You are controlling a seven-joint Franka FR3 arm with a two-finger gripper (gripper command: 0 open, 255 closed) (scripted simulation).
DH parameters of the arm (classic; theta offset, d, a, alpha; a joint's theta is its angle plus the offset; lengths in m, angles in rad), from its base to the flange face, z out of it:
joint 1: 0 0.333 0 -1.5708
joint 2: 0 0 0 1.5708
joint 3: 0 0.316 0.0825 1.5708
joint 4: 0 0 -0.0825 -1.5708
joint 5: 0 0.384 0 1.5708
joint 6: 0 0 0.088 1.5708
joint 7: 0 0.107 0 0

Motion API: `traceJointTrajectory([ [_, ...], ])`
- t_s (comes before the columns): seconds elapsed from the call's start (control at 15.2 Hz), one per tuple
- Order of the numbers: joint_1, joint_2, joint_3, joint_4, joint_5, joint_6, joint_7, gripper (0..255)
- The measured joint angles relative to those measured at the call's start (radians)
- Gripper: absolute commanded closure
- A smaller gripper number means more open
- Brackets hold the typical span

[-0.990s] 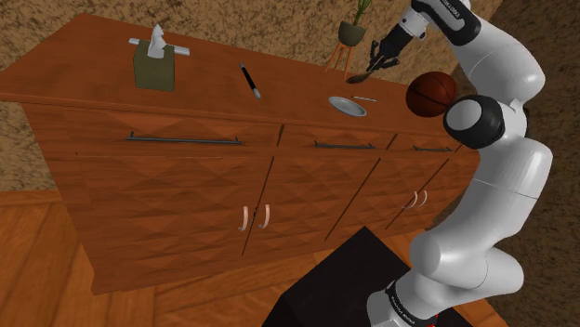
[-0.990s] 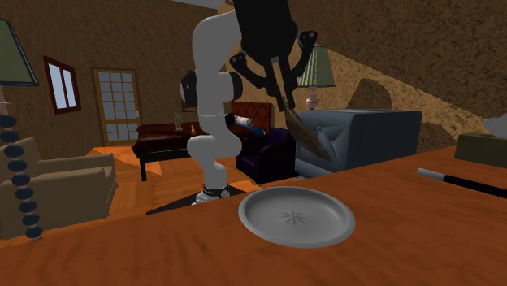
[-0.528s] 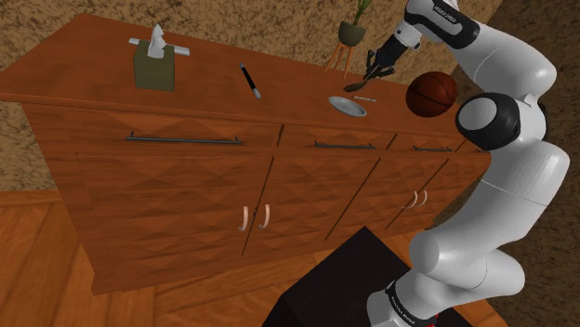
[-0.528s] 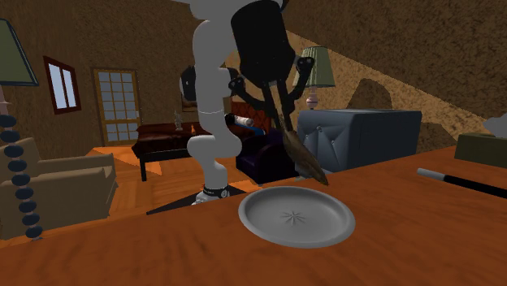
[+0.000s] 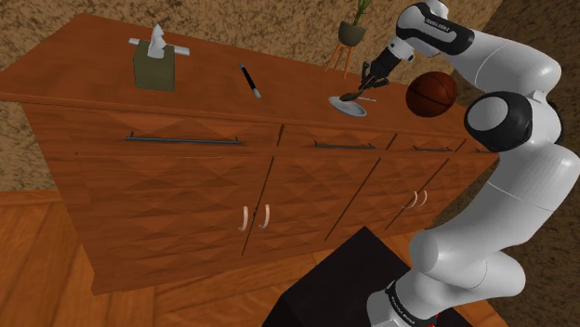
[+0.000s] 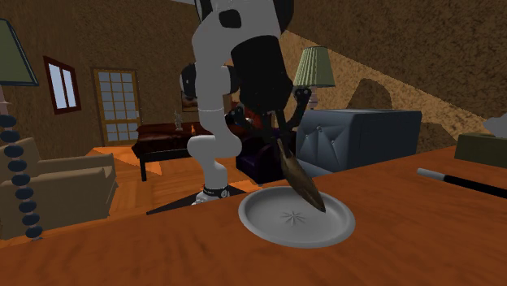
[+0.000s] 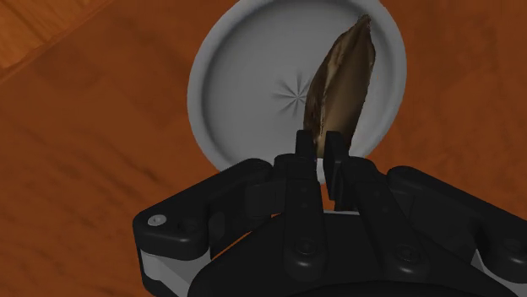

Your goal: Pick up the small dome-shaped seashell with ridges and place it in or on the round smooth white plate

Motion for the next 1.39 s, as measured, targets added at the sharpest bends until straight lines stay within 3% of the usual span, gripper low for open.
traceJointTrajectory([
  [0.33, -0.005, -0.018, -0.001, -0.088, 0.009, 0.069, -0.014, 255],
  [0.66, -0.006, -0.019, -0.001, -0.095, 0.009, 0.078, -0.016, 255],
  [0.73, -0.006, -0.019, -0.001, -0.096, 0.009, 0.078, -0.016, 0],
  [1.12, -0.005, -0.018, -0.001, -0.097, 0.009, 0.079, -0.016, 0],
  [1.39, -0.013, -0.017, -0.005, -0.004, 0.009, -0.014, -0.014, 0],
])
